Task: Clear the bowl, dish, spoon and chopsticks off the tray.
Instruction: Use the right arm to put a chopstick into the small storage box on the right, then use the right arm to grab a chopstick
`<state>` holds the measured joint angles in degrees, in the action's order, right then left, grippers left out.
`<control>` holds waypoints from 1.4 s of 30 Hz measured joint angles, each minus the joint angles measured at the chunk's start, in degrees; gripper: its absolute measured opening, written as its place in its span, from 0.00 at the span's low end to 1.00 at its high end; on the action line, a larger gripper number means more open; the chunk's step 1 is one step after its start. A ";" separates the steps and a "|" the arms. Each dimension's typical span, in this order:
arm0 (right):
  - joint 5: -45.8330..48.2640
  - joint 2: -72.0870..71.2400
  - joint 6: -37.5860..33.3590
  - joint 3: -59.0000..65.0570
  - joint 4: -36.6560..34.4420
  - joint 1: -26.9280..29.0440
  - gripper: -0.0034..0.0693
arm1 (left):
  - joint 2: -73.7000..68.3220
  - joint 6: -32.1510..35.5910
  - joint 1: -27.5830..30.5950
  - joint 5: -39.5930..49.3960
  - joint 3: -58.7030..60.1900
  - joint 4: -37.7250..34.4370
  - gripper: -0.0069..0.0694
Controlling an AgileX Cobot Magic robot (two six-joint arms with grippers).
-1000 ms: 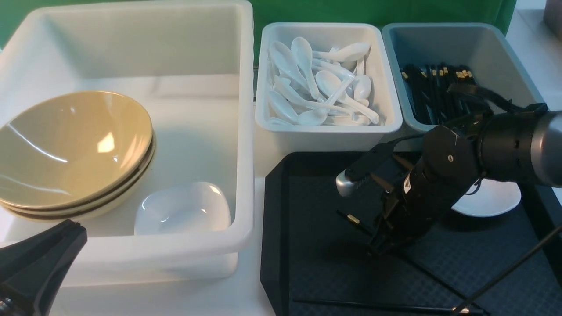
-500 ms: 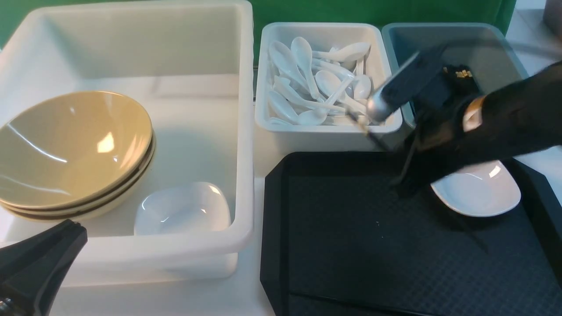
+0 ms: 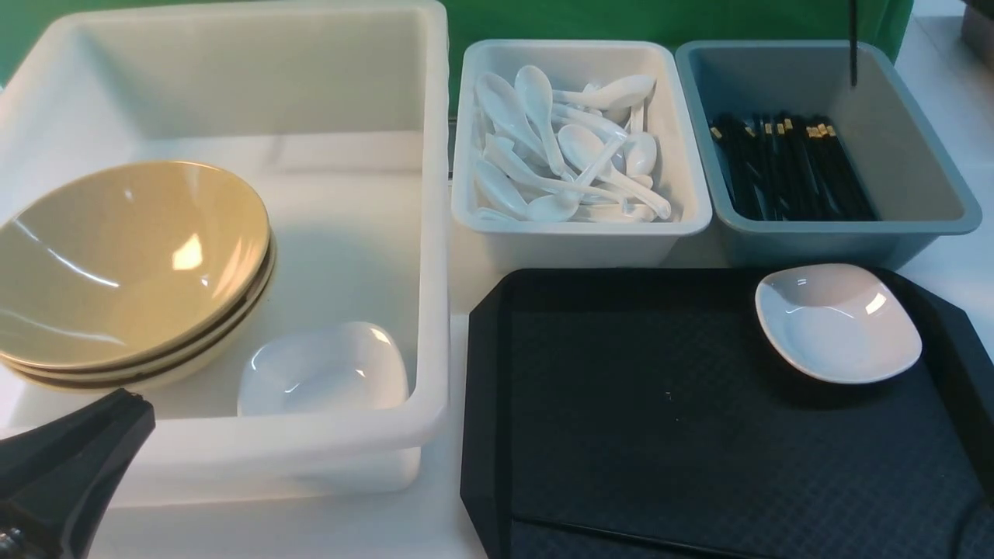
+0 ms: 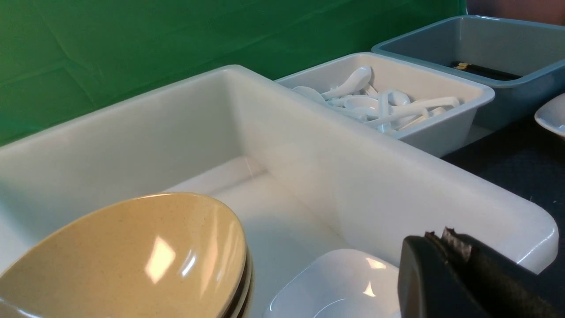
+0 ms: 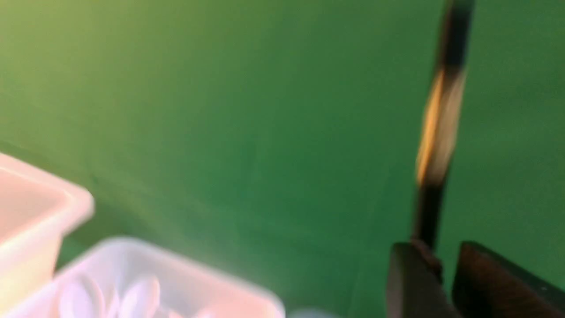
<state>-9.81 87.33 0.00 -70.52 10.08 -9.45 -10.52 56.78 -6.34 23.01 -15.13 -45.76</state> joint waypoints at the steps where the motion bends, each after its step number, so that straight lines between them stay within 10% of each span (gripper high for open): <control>1: 6.56 1.59 2.68 -2.57 -0.11 0.81 0.42 | 0.00 0.00 0.00 0.35 0.00 0.00 0.08; 7: 36.04 2.03 4.01 -13.60 -0.49 0.48 0.58 | 0.00 0.00 0.00 0.81 0.00 0.05 0.08; 16: 75.93 -1.13 -18.88 -12.18 -14.78 -11.76 0.46 | 0.00 0.00 0.00 0.81 0.00 0.05 0.08; 27: 62.22 -1.01 -27.72 17.48 -15.01 -31.83 0.45 | 0.00 0.00 0.00 0.81 0.00 0.05 0.08; 42: 51.26 5.41 -28.56 25.49 -14.63 -33.10 0.30 | 0.02 0.00 0.00 0.32 0.00 0.01 0.08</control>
<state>41.45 92.74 -28.56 -45.03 -4.55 -42.55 -10.51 56.78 -6.34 23.33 -15.13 -45.76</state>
